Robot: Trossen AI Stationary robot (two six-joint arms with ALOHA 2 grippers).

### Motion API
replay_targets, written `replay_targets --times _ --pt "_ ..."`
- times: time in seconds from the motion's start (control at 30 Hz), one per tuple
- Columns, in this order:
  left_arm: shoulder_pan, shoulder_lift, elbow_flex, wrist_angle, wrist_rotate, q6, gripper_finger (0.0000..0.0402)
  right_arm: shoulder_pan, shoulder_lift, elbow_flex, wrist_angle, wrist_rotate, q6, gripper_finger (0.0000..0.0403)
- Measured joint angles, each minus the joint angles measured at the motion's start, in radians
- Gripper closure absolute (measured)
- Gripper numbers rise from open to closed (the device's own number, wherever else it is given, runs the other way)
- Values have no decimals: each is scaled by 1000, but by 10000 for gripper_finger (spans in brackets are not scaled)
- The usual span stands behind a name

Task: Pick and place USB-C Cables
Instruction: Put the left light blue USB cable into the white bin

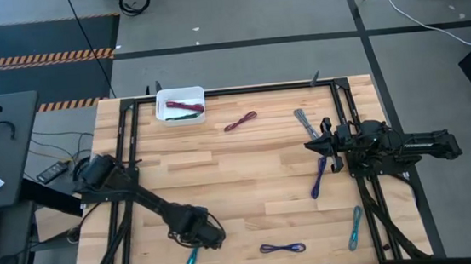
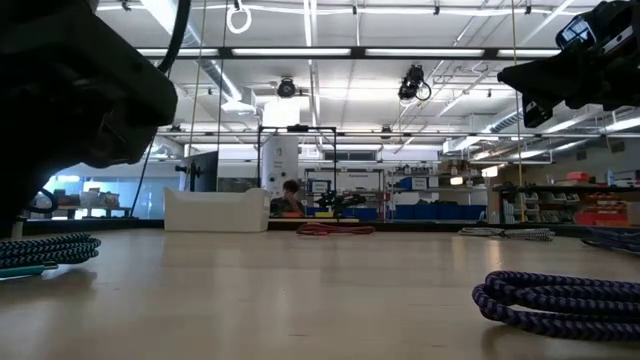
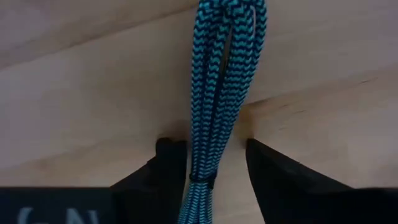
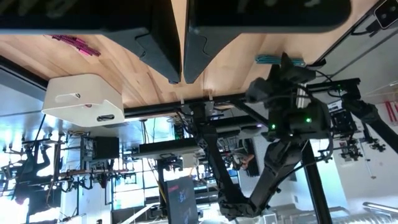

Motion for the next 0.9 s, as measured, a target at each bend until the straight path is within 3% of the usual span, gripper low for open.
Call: replay_targets --times 0.33,0.57,0.73,0.9 --pt "15 2 -2 -45 55 240 371 0 0 0 0 0 0 380" --pt "86 -89 -6 -190 107 448 374 0 0 0 0 0 0 380" --pt "203 -198 0 -391 8 753 375 0 0 0 6 0 0 380" --pt "359 -267 80 -649 -258 1216 375 0 0 0 12 0 0 380"
